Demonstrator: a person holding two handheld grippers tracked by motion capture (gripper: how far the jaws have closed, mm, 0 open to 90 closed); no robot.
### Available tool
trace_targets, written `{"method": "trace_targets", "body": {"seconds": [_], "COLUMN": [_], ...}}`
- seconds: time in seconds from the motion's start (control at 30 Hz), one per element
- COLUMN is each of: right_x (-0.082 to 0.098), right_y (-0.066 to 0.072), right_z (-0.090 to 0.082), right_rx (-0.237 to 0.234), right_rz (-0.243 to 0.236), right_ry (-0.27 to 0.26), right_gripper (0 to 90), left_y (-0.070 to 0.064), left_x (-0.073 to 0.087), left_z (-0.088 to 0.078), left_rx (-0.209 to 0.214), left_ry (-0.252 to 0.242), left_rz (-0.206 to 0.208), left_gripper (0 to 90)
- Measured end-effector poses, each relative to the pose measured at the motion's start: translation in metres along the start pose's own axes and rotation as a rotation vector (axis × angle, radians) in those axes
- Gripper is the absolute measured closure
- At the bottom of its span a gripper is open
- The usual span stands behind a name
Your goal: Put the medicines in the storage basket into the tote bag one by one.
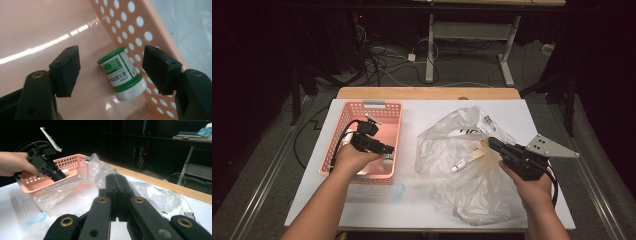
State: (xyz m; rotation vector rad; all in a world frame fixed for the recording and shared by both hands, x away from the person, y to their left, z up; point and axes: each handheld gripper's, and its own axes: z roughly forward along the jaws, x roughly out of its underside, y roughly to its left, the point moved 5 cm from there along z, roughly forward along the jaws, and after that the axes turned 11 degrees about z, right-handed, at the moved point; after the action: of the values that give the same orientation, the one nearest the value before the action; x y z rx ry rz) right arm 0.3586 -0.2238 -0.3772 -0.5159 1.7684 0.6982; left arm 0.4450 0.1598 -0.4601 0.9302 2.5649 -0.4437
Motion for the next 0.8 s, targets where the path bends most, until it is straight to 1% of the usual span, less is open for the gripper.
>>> {"method": "trace_targets", "body": {"seconds": [0.1, 0.2, 0.37, 0.43, 0.57, 0.73, 0.8], "right_x": [0.000, 0.000, 0.000, 0.000, 0.000, 0.000, 0.000], "right_y": [0.000, 0.000, 0.000, 0.000, 0.000, 0.000, 0.000], "right_z": [0.000, 0.000, 0.000, 0.000, 0.000, -0.001, -0.001], "right_rx": [0.000, 0.001, 0.001, 0.001, 0.003, 0.004, 0.004], "right_rz": [0.000, 0.002, 0.002, -0.001, 0.000, -0.001, -0.001], "right_ry": [0.000, 0.000, 0.000, 0.001, 0.001, 0.001, 0.000], "right_gripper": [90.0, 90.0, 90.0, 90.0, 90.0, 90.0, 90.0], "left_y": [0.000, 0.000, 0.000, 0.000, 0.001, 0.000, 0.000], "left_x": [0.000, -0.001, -0.002, -0.002, -0.002, -0.002, -0.001], "left_z": [0.004, 0.007, 0.013, 0.015, 0.018, 0.022, 0.022], "left_rx": [0.007, 0.019, 0.028, 0.026, 0.023, 0.010, 0.004], "left_ry": [0.036, 0.054, 0.086, 0.105, 0.139, 0.189, 0.202], "left_rz": [-0.006, -0.021, -0.027, -0.024, -0.031, -0.032, -0.031], "left_gripper": [32.2, 34.9, 36.7, 38.2, 39.6, 40.9, 41.3]}}
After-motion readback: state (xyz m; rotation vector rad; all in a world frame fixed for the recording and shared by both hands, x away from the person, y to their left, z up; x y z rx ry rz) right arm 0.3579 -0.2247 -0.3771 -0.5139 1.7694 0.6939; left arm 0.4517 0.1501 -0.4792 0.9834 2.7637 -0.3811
